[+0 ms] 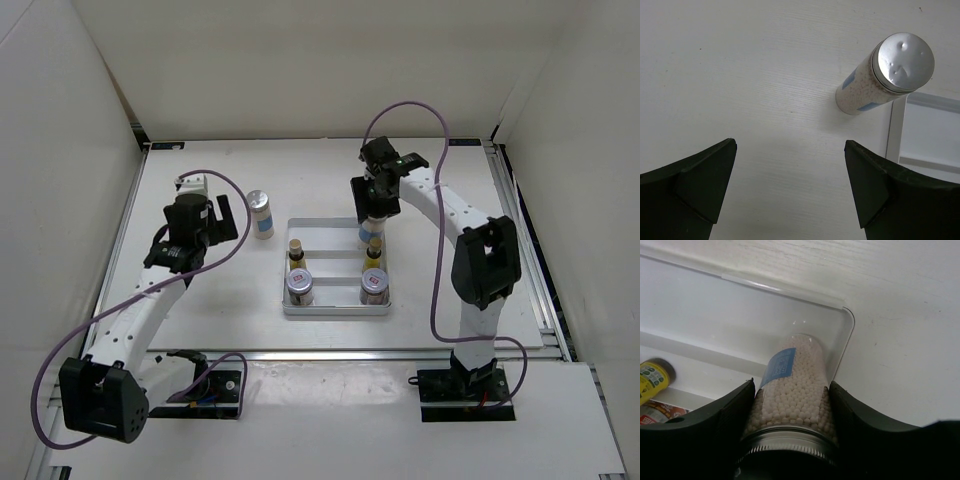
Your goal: Organize the condiment bottles
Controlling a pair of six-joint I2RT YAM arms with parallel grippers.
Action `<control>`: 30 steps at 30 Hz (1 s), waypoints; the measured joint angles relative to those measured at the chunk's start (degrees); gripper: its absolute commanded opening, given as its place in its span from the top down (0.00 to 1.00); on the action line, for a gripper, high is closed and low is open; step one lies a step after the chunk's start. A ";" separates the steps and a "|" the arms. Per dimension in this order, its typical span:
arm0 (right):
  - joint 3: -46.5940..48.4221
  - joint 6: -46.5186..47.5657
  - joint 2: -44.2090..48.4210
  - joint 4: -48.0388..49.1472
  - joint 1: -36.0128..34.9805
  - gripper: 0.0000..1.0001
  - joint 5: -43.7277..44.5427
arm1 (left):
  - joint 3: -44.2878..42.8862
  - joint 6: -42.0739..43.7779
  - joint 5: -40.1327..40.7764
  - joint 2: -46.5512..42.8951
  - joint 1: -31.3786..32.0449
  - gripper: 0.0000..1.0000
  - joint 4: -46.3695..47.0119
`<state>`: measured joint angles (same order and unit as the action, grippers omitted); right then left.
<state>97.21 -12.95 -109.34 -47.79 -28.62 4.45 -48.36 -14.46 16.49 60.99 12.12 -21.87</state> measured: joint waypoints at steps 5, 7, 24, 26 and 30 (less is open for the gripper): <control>0.00 0.33 -2.16 -0.04 0.07 0.21 -0.44 | -0.02 0.13 -0.70 1.07 0.37 0.00 -0.39; 0.48 0.42 -2.16 -0.15 0.07 0.21 -0.63 | -0.02 0.39 -0.98 1.51 0.39 0.00 -0.39; 9.81 1.81 6.84 -2.54 0.00 0.00 1.44 | -22.36 1.70 -12.41 20.04 0.87 0.00 -2.71; 8.72 1.53 8.70 -2.62 0.00 0.00 1.07 | -23.04 1.99 -13.55 22.03 1.33 0.00 -2.73; 3.52 1.25 12.50 -2.71 0.07 0.00 -0.11 | -24.46 2.89 -15.74 26.93 3.17 0.00 -2.82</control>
<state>100.73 -11.70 -96.84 -50.50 -28.56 4.34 -72.82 -11.57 0.75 87.92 15.29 -24.69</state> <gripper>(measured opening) 0.995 0.998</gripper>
